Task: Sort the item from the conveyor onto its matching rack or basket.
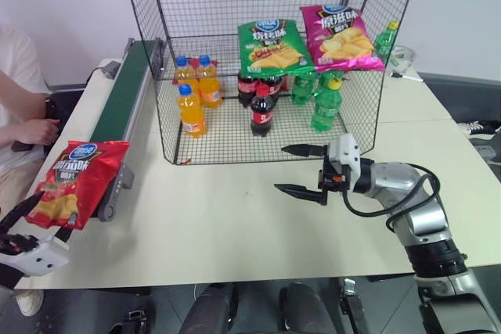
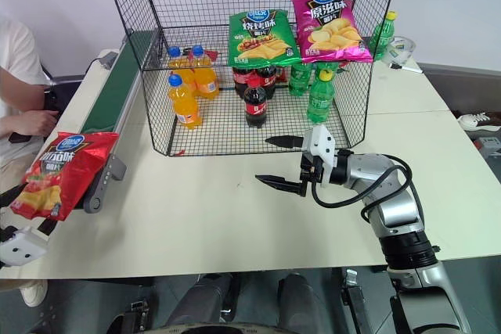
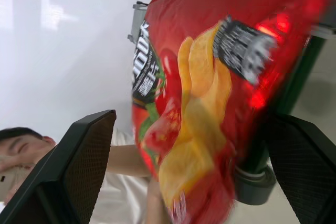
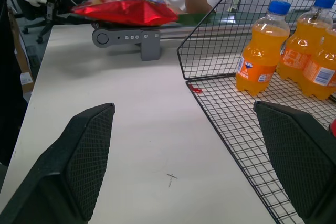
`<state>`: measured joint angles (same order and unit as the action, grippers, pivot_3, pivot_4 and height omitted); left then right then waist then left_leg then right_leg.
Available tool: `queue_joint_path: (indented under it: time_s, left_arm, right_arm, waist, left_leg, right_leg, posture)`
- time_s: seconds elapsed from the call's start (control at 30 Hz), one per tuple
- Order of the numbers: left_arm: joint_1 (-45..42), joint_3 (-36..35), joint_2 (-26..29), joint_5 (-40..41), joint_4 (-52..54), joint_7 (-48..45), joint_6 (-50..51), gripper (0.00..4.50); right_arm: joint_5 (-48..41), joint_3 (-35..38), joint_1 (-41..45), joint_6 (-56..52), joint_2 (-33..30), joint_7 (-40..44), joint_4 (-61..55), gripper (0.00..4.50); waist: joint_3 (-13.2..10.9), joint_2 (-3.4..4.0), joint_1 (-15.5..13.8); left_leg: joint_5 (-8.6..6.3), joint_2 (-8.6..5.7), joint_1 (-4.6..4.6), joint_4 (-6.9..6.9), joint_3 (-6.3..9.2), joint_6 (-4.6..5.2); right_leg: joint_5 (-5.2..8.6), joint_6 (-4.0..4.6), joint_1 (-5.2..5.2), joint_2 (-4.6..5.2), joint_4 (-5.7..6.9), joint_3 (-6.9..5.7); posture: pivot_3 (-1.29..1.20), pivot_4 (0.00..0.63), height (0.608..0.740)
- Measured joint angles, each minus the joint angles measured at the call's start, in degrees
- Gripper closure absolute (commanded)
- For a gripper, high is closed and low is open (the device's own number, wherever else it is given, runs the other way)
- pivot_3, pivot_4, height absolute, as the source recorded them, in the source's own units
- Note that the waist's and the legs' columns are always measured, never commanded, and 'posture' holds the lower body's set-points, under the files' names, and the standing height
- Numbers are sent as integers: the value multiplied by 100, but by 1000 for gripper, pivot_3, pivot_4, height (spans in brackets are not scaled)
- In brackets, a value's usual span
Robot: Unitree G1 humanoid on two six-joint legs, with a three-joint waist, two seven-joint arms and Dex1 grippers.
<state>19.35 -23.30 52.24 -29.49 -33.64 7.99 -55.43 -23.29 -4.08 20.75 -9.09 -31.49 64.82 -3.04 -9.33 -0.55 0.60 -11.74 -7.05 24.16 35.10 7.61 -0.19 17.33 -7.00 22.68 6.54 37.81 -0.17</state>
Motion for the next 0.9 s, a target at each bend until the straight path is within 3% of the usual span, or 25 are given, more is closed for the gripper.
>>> queue_joint_path:
  time_s: [0.03, 0.13, 0.33, 0.37, 0.67, 0.9]
  left_arm:
    - [-14, 4, 0, 3, 0, 0, 0, 0]
    - [-103, 63, 9, 142, -15, -33, -30, 897]
    - [-110, 214, 18, 206, -19, -40, -139, 4053]
    - [-118, 214, 20, 207, -19, -15, -144, 4405]
    - [-131, -14, 75, 202, 302, 210, 150, 4405]
    - [-88, -621, 20, 173, 2520, -40, 809, 4405]
  right_arm:
    - [0, 0, 0, -1, 0, -6, 0, 93]
    - [3, 0, 0, -1, 0, -32, 0, 0]
    - [10, 0, -3, -2, -1, -49, 0, 0]
    - [11, 0, -5, -2, -1, -53, 0, 0]
    - [-19, 161, -228, 57, -76, -67, -2, 0]
    - [-109, 556, -433, 593, -56, -222, -153, 0]
  waist:
    - [0, 0, 1]
    - [0, 0, 0]
    - [0, 0, 6]
    - [0, 0, 5]
    - [0, -1, -1]
    - [2, -3, 0]
  left_leg:
    - [0, 0, 0, 0, 0, 0]
    - [0, 0, 0, 0, 0, 0]
    - [0, 0, -1, 0, 0, 0]
    - [0, 0, -1, 0, 0, 0]
    - [1, -1, -1, 4, 0, 0]
    - [1, -1, -1, 4, -2, 0]
  right_leg:
    - [0, 0, 0, 0, 0, 0]
    - [0, 0, 0, 0, 1, 0]
    - [0, 0, 2, 0, 5, 0]
    - [0, 0, 2, 0, 6, 1]
    - [0, 0, 1, 0, 9, 1]
    - [0, 0, -2, 1, 8, 2]
  posture:
    - [0, 150, 740]
    - [0, 150, 740]
    - [0, 150, 740]
    - [0, 150, 740]
    - [0, 150, 740]
    - [0, 150, 740]
